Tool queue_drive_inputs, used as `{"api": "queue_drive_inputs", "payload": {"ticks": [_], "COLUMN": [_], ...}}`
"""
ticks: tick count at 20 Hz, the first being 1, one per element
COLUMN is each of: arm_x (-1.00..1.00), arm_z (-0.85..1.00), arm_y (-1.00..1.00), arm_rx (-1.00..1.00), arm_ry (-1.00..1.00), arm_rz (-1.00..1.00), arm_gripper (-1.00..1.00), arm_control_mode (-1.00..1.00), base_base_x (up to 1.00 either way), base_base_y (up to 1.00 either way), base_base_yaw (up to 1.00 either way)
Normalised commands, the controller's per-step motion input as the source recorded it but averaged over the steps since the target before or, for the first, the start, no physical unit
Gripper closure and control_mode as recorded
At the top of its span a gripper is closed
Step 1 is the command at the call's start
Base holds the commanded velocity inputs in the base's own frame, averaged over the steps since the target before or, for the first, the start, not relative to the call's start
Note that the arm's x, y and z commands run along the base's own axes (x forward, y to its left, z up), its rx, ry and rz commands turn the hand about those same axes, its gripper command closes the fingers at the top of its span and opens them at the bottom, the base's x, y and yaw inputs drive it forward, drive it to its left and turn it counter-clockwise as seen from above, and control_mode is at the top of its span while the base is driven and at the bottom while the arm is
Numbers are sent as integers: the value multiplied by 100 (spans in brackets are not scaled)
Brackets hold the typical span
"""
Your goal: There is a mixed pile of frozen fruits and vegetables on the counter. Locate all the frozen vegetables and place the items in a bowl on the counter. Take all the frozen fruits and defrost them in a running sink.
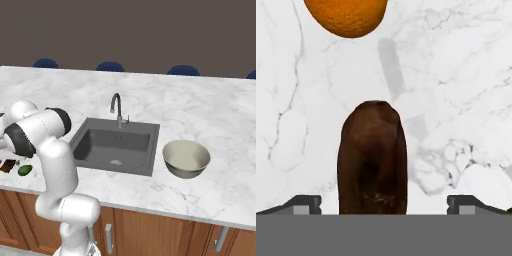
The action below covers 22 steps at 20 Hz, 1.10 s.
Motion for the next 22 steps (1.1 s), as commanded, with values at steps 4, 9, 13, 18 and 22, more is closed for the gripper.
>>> {"api": "queue_drive_inputs", "payload": {"ticks": [4,9,13,18,22], "arm_x": [1,2,-8,-16,-20], "arm_z": [-38,-16,32,58,42], "arm_y": [14,7,-30,-72,-92], "arm_rx": [1,0,-10,-6,0], "arm_ry": [0,1,2,-4,-4], "arm_rz": [0,0,-2,0,0], "arm_gripper": [100,100,100,100,100], "arm_control_mode": [-100,-100,-100,-100,-100], "base_base_x": [0,0,0,0,0], "base_base_y": [0,0,0,0,0], "base_base_yaw": [0,0,0,0,0]}}
